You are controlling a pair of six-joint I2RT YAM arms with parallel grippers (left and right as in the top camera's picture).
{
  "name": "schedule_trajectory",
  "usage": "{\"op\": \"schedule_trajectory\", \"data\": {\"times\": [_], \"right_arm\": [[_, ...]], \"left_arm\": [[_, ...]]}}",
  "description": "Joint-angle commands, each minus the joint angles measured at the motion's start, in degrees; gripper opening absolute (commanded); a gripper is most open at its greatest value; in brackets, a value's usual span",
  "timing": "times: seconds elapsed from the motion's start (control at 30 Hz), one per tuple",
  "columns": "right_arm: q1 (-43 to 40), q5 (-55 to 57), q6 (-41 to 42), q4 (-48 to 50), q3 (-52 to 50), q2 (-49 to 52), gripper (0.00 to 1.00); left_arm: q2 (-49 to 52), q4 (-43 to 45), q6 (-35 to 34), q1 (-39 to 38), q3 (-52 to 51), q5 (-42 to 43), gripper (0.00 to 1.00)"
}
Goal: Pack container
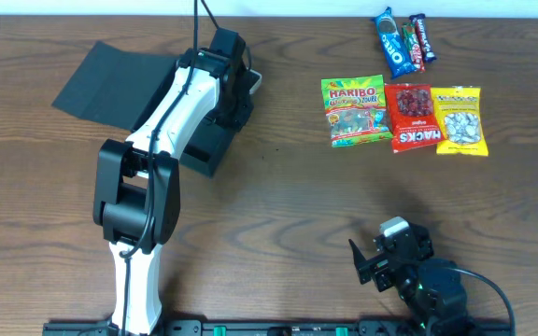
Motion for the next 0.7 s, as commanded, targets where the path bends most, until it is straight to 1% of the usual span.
{"op": "schedule_trajectory", "data": {"times": [0.0, 0.07, 0.1, 0.27, 0.53, 0.67], "right_arm": [[-0.31, 0.17, -0.39, -0.02, -0.44, -0.31, 0.99], [-0.31, 0.17, -0.39, -0.02, -0.44, -0.31, 0.99], [-0.31, 0.17, -0.39, -0.02, -0.44, -0.31, 0.99], [-0.31, 0.17, -0.39, -0.02, -0.44, -0.31, 0.99], [-0.31, 0.17, -0.39, -0.02, -0.44, -0.31, 0.99], [-0.31, 0.17, -0.39, 0.0, -0.44, -0.31, 0.99]], "left_arm": [[0.66, -0.83, 10.01, -0.66, -1.22, -3.63, 0.06], [0.66, -1.22, 14.78, -1.49, -1.22, -6.47, 0.06], [0.66, -1.49, 15.93, -1.9, -1.22, -6.91, 0.06], [0.63, -4.33, 19.21, -4.74, -1.22, -7.82, 0.06], [0.63, -8.24, 18.8, -13.4, -1.22, -8.2, 0.06], [0.63, -12.26, 22.67, -18.29, -1.22, -9.68, 0.06]]}}
